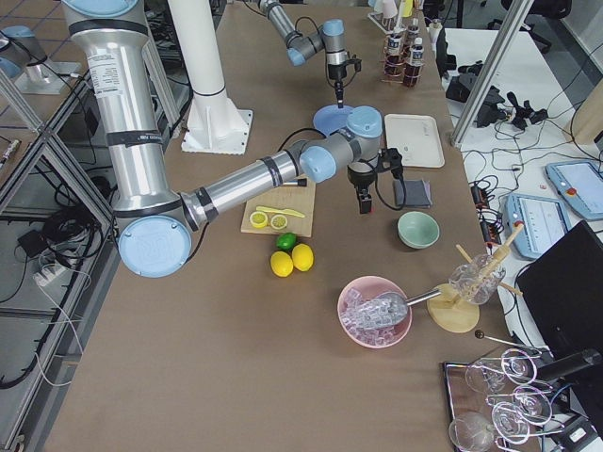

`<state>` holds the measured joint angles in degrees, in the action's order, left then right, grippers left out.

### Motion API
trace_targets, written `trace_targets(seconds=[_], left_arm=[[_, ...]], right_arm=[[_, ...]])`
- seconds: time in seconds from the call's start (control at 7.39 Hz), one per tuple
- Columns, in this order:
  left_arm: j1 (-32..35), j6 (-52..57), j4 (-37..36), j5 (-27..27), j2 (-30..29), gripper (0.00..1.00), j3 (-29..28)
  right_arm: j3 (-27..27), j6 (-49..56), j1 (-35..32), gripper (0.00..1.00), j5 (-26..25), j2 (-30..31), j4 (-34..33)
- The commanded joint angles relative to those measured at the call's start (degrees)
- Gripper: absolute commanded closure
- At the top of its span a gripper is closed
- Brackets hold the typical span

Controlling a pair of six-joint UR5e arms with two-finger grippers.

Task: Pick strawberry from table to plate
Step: 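Withdraw the left arm from the blue plate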

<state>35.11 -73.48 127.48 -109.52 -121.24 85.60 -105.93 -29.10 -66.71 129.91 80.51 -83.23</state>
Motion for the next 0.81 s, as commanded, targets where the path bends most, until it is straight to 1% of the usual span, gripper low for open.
trace_targets(seconds=[0.0, 0.14, 0.27, 0.41, 0.54, 0.68], left_arm=[[-0.6, 0.2, -0.3, 1.0, -1.0, 1.0, -1.3], [-0.6, 0.3, 0.0, 0.9, -1.0, 0.8, -1.3], [-0.6, 0.3, -0.1, 1.2, -1.0, 0.02, -1.1], [-0.2, 0.5, -0.2, 3.5, -0.4, 0.02, -1.0], [2.6, 2.3, -1.2, 2.5, 1.1, 0.02, -0.4], [5.7, 7.0, -4.7, -0.1, 3.9, 0.01, 3.1]], right_arm=[[0.0, 0.0, 0.0, 0.0, 0.0, 0.1, 0.0], [0.0, 0.0, 0.0, 0.0, 0.0, 0.2, 0.0], [0.0, 0.0, 0.2, 0.0, 0.0, 0.3, 0.0], [0.1, -0.2, 0.5, 0.0, -0.3, 0.3, 0.0], [0.5, -0.3, 1.1, 0.0, -0.4, 0.2, 0.0], [0.6, -0.9, 2.1, 0.0, -0.9, 0.0, 0.0]])
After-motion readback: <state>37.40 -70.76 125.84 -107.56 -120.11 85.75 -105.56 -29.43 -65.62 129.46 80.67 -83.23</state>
